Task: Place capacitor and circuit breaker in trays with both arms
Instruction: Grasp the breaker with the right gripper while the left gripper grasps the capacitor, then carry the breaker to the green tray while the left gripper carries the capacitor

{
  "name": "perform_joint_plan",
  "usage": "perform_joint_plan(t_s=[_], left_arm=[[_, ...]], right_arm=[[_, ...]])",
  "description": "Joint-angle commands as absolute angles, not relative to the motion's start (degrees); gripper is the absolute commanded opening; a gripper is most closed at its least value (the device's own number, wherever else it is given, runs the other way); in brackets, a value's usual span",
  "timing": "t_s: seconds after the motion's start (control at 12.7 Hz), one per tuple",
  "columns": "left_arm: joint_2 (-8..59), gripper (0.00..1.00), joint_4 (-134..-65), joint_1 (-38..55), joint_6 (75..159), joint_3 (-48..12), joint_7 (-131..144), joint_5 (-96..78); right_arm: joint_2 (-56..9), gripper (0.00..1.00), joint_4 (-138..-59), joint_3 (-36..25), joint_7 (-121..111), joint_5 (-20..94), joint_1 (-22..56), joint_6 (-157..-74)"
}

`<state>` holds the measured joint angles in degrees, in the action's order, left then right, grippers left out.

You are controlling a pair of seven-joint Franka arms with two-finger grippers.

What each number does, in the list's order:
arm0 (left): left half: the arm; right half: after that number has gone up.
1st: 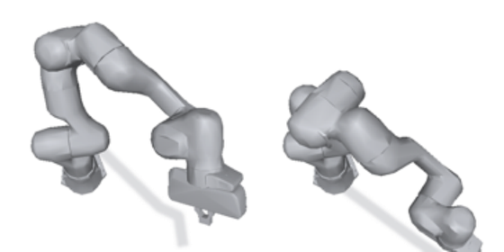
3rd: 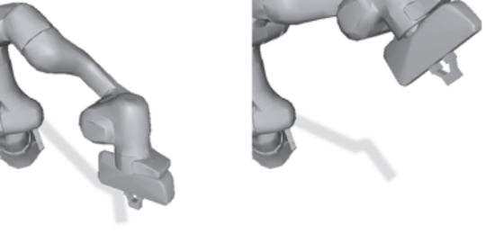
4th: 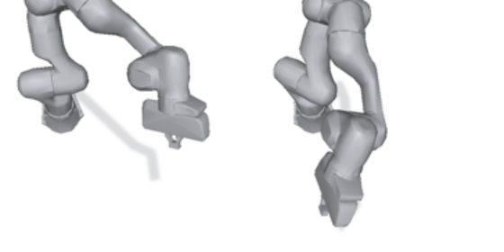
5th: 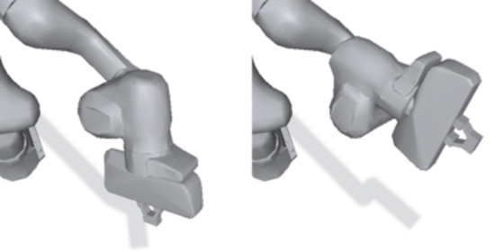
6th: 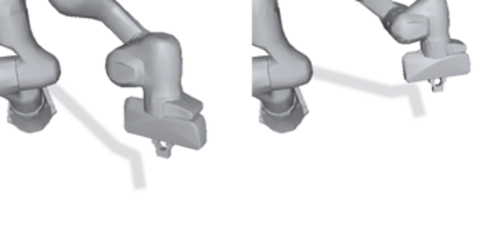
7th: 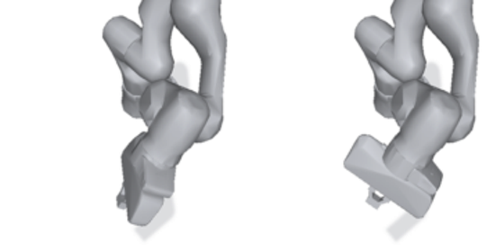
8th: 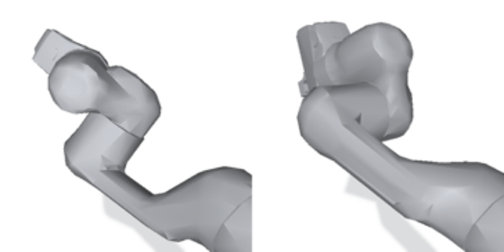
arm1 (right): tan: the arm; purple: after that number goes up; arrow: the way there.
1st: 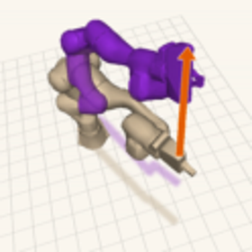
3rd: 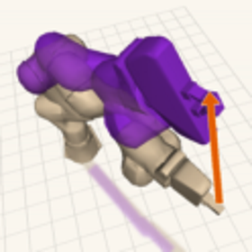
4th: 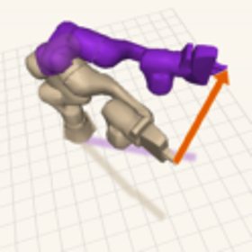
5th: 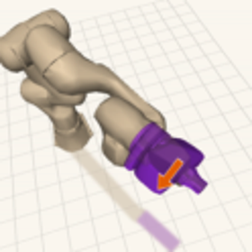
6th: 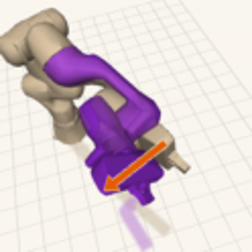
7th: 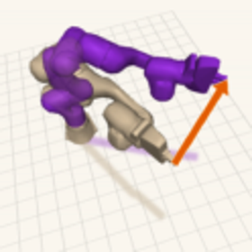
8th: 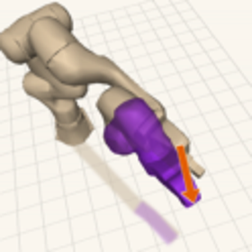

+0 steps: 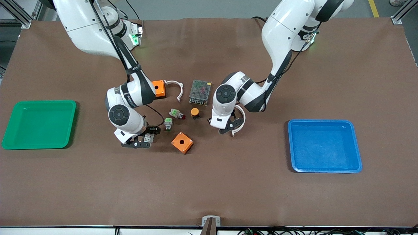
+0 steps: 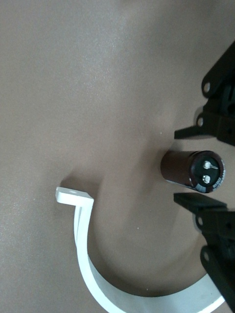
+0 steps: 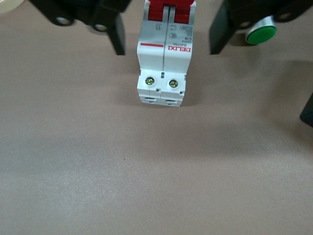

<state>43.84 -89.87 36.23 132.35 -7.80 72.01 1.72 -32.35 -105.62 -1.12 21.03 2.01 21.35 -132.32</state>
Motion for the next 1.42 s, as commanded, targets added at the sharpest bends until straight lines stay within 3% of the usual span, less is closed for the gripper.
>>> perform_joint_plan(t_s=[0.0,0.08,0.24,0.39,0.87,1.11,1.34], left_arm=[[44.0,0.14,-88.9,36.7,132.6,-7.4,72.5,3.0],[43.8,0.02,-88.8,36.7,132.6,-7.4,72.2,3.0],[42.6,0.01,-89.0,35.6,132.0,-7.1,70.7,3.1],[38.3,0.0,-89.7,31.8,127.4,-7.1,64.6,3.0],[29.6,0.0,-90.0,20.8,118.0,-7.1,48.5,3.0],[26.8,0.0,-95.5,13.6,116.3,-6.9,39.2,3.1],[26.1,0.0,-99.6,4.9,116.6,-7.2,28.9,10.4]], right_arm=[[-32.2,0.5,-105.5,-1.0,22.1,2.2,21.3,-132.4],[-32.2,0.39,-105.3,-1.0,22.1,2.3,21.2,-132.4],[-32.0,0.25,-104.9,-1.1,22.0,2.3,20.8,-131.8],[-30.5,0.24,-104.3,-1.1,21.4,2.3,19.3,-129.7],[-23.6,0.24,-94.0,-1.6,15.8,1.3,7.7,-100.5],[-22.3,0.24,-94.2,-1.6,6.7,-1.8,-2.9,-97.0],[-22.8,0.24,-94.0,-1.5,-6.4,-5.7,-12.5,-99.7]])
